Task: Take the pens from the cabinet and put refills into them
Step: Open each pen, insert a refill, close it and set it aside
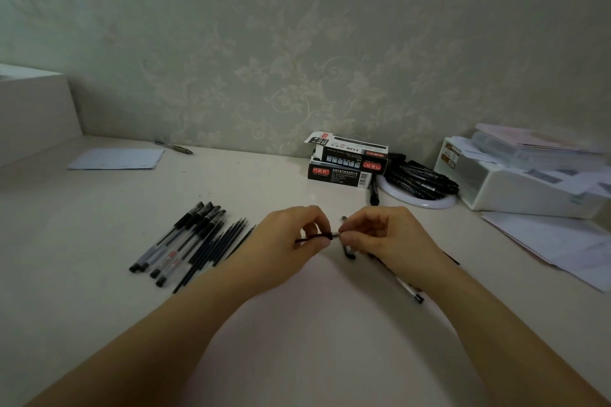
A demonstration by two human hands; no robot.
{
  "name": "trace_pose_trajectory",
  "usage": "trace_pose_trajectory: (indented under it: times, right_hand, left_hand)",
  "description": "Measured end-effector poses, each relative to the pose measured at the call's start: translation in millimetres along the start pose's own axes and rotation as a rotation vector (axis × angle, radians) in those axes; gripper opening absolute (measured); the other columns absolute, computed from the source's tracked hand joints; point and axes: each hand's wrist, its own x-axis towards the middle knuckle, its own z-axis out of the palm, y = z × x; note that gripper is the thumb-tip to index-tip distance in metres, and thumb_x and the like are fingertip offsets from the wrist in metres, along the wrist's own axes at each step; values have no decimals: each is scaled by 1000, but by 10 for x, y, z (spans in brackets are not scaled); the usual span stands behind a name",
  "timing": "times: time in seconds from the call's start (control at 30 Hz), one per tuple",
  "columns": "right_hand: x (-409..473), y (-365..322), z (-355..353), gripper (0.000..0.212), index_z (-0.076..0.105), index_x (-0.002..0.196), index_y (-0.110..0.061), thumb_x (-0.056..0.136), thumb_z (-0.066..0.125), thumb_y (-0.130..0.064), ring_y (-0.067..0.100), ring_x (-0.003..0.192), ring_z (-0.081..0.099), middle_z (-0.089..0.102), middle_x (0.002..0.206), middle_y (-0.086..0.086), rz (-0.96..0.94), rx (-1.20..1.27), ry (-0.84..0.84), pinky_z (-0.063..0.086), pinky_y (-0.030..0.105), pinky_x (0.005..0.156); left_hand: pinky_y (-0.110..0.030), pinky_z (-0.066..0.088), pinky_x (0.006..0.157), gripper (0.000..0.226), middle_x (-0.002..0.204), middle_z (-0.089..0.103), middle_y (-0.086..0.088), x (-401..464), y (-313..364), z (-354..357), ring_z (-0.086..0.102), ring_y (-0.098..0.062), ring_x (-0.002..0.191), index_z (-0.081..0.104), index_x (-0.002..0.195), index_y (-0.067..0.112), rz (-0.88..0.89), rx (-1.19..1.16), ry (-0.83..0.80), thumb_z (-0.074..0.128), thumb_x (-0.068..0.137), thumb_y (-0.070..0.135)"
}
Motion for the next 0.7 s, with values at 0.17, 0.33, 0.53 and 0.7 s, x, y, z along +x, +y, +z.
trace_pose_trajectory:
  times: [0.17, 0.33, 0.53, 0.7]
  right_hand:
    - [-1, -13, 4, 12, 75, 85, -21, 89, 69, -31, 8, 70, 71, 76, 77, -1, 36, 59, -28, 50, 12, 62]
    - [-12, 10, 77, 41, 71, 70, -21, 94, 54, -50, 3, 59, 64, 72, 68, -3, 37, -94, -4, 46, 12, 57]
    - [10, 39, 58, 9, 70, 88, -31, 88, 68, -40, 15, 74, 70, 72, 86, -4, -26, -62, 5, 57, 31, 72]
    - [3, 80, 99, 39, 67, 72, -24, 93, 52, -53, 5, 61, 63, 71, 70, 0, 22, -91, -7, 51, 23, 63]
  left_hand:
    - [-5, 40, 64, 7, 85, 60, 15, 2, 33, -7, 52, 4, 76, 62, 93, 28, 39, 21, 40, 66, 88, 25]
    - [-7, 40, 64, 6, 85, 61, 16, -5, 25, 6, 53, 0, 74, 61, 93, 31, 45, 48, 40, 65, 89, 29]
    - [-2, 38, 65, 4, 80, 58, 18, -1, 7, -6, 51, 12, 80, 64, 93, 26, 26, 60, 78, 65, 89, 27]
    - [-4, 39, 66, 4, 84, 61, 15, -5, 10, 9, 52, 7, 79, 64, 94, 27, 47, 70, 55, 64, 90, 28]
